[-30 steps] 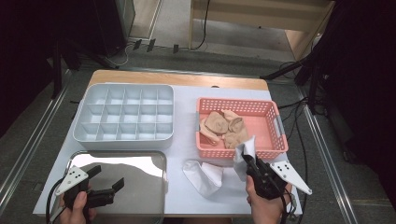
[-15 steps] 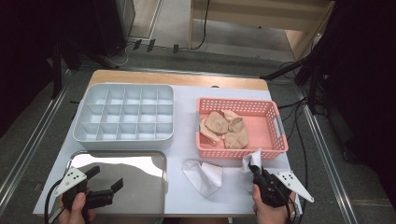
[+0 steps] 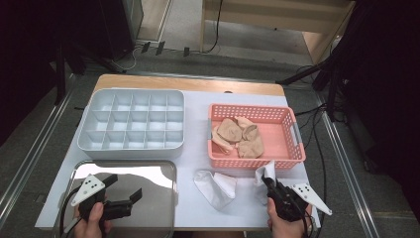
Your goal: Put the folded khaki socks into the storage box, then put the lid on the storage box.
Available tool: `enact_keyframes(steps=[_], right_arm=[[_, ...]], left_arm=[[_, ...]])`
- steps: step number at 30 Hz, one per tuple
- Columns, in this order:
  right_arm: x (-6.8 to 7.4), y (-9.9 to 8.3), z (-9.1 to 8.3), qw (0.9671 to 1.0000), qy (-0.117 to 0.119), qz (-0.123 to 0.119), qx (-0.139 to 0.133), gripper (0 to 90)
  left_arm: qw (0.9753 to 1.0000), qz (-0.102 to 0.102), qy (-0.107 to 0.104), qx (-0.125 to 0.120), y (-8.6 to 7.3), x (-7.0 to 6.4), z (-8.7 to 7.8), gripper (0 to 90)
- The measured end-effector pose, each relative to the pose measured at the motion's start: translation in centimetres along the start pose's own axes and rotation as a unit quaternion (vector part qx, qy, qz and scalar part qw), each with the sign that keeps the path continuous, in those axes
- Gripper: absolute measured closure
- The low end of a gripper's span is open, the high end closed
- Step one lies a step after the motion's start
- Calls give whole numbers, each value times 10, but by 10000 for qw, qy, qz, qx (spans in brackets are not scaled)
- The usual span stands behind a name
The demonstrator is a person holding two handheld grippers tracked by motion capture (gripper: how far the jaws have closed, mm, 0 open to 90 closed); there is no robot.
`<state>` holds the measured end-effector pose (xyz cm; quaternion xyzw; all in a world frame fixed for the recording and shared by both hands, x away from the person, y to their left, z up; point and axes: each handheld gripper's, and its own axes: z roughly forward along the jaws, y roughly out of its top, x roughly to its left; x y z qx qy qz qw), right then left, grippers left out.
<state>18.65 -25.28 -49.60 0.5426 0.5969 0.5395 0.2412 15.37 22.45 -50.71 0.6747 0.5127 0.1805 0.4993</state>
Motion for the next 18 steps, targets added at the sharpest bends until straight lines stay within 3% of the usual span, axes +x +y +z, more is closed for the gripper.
enact_keyframes(steps=[5,11,15,18], right_arm=[[-1,2,3,9999,47,72,80,815],[5,-1,13,9993,164,-135,321,815],[4,-7,15,9989,181,-72,421,813],[0,-12,15,9988,242,46,419,711]], left_arm=[[9999,66,-95,31,6,-10,11,0],[9997,124,-222,29,18,-26,29,0],[9995,122,-297,40,21,-32,36,0],[9991,167,-370,118,18,-36,41,0]])
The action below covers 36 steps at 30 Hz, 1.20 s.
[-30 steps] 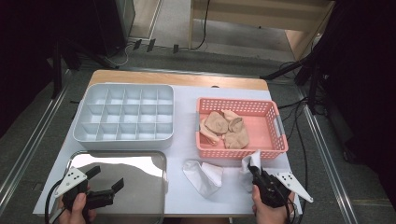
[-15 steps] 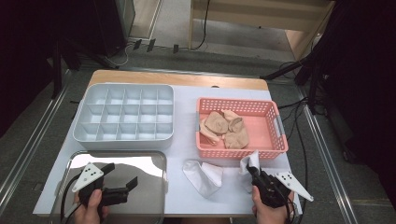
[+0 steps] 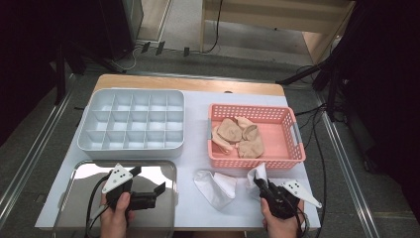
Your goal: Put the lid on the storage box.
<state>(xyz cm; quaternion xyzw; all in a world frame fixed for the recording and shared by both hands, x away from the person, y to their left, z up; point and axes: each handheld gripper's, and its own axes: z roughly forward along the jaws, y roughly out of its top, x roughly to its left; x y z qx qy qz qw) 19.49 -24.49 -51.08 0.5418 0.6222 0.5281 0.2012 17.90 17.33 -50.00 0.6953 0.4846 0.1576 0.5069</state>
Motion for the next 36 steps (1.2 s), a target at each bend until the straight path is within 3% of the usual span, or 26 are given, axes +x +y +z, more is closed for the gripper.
enact_keyframes(steps=[4,6,14,17,19,21,23,25,27,30,33,34,35,36], right_arm=[[-4,0,-3,9998,114,130,11,583],[-6,-1,-7,10000,-46,79,26,512],[-17,4,-22,9994,-134,286,-154,400],[-16,2,-17,9993,-198,307,-4,334],[-15,-1,-8,9991,-268,244,234,279],[-14,-7,6,9965,-528,144,635,322],[-14,-12,12,9950,-605,71,789,389],[-12,-13,11,9926,-872,-203,816,572],[-14,-13,8,9924,-890,-239,821,721],[-19,-10,2,9933,-855,-60,779,764],[-29,-5,-12,9933,-985,53,609,775],[-39,-1,-22,9913,-1232,83,460,780],[-39,-1,-22,9913,-1232,83,460,780],[-49,0,-26,9894,-1367,93,471,779]], left_arm=[[10000,4,-54,46,-4,-1,1,0],[10000,5,-70,32,-5,-1,1,0],[9999,50,-143,52,-5,-8,3,0],[9998,36,-173,47,-5,-9,5,0],[9998,66,-168,85,-6,-10,6,0],[9997,80,-210,110,-6,-13,9,0],[9996,96,-225,121,-7,-13,9,0],[9996,95,-223,130,-7,-14,9,0],[9996,89,-239,137,-7,-13,9,0],[9995,82,-258,134,-6,-13,9,0],[9995,80,-267,140,-7,-14,10,0],[9995,57,-272,118,-6,-14,10,0],[9995,57,-272,118,-6,-14,10,0],[9996,52,-279,87,-5,-14,9,0]])
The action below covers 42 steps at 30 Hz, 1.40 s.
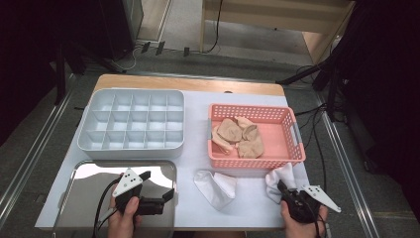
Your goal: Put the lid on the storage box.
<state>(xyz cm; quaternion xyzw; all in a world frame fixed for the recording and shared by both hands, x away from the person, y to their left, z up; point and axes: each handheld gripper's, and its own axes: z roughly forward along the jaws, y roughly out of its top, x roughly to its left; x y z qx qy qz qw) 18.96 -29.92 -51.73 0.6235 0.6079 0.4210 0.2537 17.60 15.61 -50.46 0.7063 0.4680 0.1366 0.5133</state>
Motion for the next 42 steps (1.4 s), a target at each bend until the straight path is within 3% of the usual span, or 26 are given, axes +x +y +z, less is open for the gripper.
enact_keyframes(steps=[1,3,4,5,7,9,10,15,17,18,21,23,25,29,33,35,37,38,40,42], right_arm=[[-5,-1,1,10000,-56,16,63,774],[-13,-3,3,9998,75,102,144,681],[-13,-3,3,9998,75,102,144,681],[-14,-2,2,9997,187,129,13,470],[-13,3,-4,9986,454,242,-137,356],[-11,5,-7,9982,504,250,-219,321],[-9,8,-13,9981,489,228,-305,256],[-1,18,-29,9965,429,126,-700,225],[9,25,-43,9938,410,11,-1036,254],[9,25,-43,9938,410,11,-1036,254],[27,23,-49,9919,554,-38,-1139,337],[37,19,-46,9917,702,-76,-1071,378],[46,15,-39,9918,890,-159,-904,396],[65,7,-25,9903,1199,-307,-633,419],[74,2,-15,9905,1246,-389,-439,446],[78,-3,-2,9905,1307,-401,-168,474],[79,-5,0,9907,1291,-431,-80,479],[81,-11,8,9900,1260,-610,157,493],[81,-13,11,9889,1301,-664,258,495],[84,-19,17,9864,1348,-749,564,495]], left_arm=[[10000,12,-4,-2,0,0,0,0],[10000,16,-30,19,1,-1,1,0],[10000,16,-30,19,1,-1,1,0],[10000,24,-42,23,1,-2,2,0],[10000,-5,-79,36,1,-2,4,0],[10000,-22,-84,37,1,-1,4,0],[9999,-36,-90,42,1,0,5,0],[9999,-40,-93,103,-2,0,5,0],[9999,-101,-98,35,3,-1,4,0],[9999,-101,-98,35,3,-1,4,0],[9997,-113,-204,57,6,-8,9,2],[9996,-58,-185,205,4,-13,15,8],[9994,-49,-85,319,3,-18,20,76],[9982,-52,-167,580,4,-23,30,155],[9977,-32,-177,653,5,-26,37,237],[9970,33,-205,746,7,-27,45,290],[9970,78,-186,744,8,-28,48,314],[9971,111,-217,720,12,-30,53,328],[9972,122,-211,709,14,-31,55,342],[9970,157,-198,733,17,-33,64,345]])
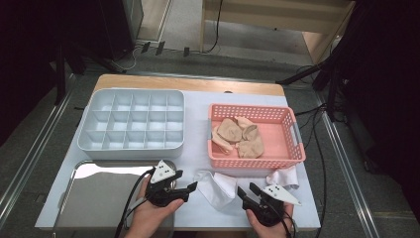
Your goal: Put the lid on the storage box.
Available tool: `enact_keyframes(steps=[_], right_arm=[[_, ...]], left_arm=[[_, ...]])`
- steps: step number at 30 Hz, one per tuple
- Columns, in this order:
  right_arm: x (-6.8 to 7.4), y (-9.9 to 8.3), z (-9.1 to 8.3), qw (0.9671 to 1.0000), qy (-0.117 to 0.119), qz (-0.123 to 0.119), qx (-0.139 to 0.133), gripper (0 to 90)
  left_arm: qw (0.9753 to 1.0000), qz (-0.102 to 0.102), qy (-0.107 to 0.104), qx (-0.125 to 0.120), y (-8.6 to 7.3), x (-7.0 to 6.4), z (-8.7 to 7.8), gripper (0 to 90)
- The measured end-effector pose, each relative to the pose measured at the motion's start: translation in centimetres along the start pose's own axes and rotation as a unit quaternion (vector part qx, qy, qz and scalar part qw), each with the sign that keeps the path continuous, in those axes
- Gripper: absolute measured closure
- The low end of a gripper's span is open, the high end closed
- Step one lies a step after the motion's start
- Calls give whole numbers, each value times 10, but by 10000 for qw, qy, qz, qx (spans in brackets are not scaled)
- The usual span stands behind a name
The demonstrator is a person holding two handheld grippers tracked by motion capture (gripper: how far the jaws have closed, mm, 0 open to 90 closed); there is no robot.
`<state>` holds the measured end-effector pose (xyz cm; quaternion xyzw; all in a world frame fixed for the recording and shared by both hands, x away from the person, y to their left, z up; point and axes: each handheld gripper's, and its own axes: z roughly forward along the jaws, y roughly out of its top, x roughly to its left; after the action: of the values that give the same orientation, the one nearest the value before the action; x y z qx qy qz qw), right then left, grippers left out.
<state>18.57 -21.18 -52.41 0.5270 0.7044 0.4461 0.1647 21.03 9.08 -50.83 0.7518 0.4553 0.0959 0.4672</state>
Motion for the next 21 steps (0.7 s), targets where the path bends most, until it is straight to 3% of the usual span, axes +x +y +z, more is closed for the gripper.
enact_keyframes(steps=[3,7,11,13,15,17,20,21], right_arm=[[1,-2,6,9999,35,8,97,487],[5,0,18,9998,49,-62,202,471],[9,8,32,9994,-15,-206,278,482],[13,11,36,9988,-49,-341,342,535],[15,13,37,9980,88,-497,375,649],[17,13,38,9975,106,-566,413,794],[15,12,36,9982,247,-338,421,861],[13,12,34,9985,222,-298,412,865]], left_arm=[[10000,43,26,76,2,-1,8,346],[9997,-50,83,217,3,0,20,349],[9985,83,153,516,4,-2,31,406],[9980,117,114,609,4,-2,35,468],[9973,114,147,706,3,0,37,554],[9973,90,133,721,3,1,37,695],[9964,-133,-218,807,4,6,35,889],[9963,-204,-275,787,4,7,33,900]])
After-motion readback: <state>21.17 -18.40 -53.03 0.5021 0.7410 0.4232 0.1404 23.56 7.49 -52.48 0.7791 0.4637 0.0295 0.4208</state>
